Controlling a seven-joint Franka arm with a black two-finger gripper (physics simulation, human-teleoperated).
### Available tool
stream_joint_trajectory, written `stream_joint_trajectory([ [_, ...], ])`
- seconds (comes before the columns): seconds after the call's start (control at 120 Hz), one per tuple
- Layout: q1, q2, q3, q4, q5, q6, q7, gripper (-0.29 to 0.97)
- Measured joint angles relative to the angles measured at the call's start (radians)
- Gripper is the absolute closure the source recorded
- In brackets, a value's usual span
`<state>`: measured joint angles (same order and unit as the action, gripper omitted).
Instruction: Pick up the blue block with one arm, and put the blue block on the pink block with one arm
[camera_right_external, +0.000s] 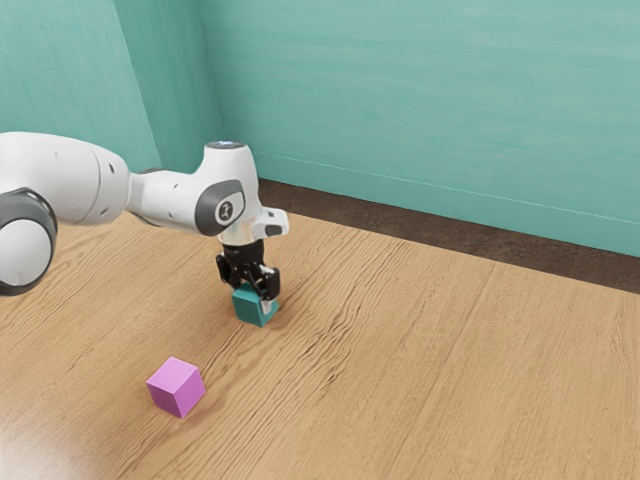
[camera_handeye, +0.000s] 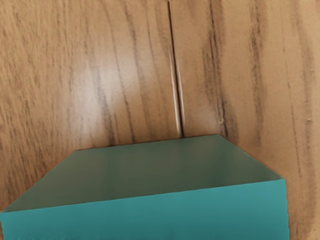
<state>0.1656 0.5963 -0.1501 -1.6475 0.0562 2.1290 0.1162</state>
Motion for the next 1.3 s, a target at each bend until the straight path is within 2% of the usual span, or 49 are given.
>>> stream_joint_trajectory([
  [0.167,0.002,-0.003,0.012,0.005,-0.003,0.001,-0.002,0.31],
  [0.233,0.001,-0.060,0.012,-0.003,-0.001,-0.007,-0.006,0.32],
  [0.308,0.000,-0.195,0.012,-0.103,0.000,-0.012,-0.013,0.32],
  [0.492,-0.004,-0.614,0.007,-0.530,-0.027,0.028,-0.040,0.32],
  [0.558,-0.009,-0.712,0.006,-0.641,-0.041,0.047,-0.049,0.32],
  [0.675,-0.001,-0.811,0.004,-0.766,-0.065,0.071,-0.062,0.31],
  [0.933,0.004,-0.904,-0.007,-0.905,-0.094,0.092,-0.084,0.32],
  [1.3,0.009,-0.887,0.007,-0.914,-0.092,0.122,-0.073,0.31],
])
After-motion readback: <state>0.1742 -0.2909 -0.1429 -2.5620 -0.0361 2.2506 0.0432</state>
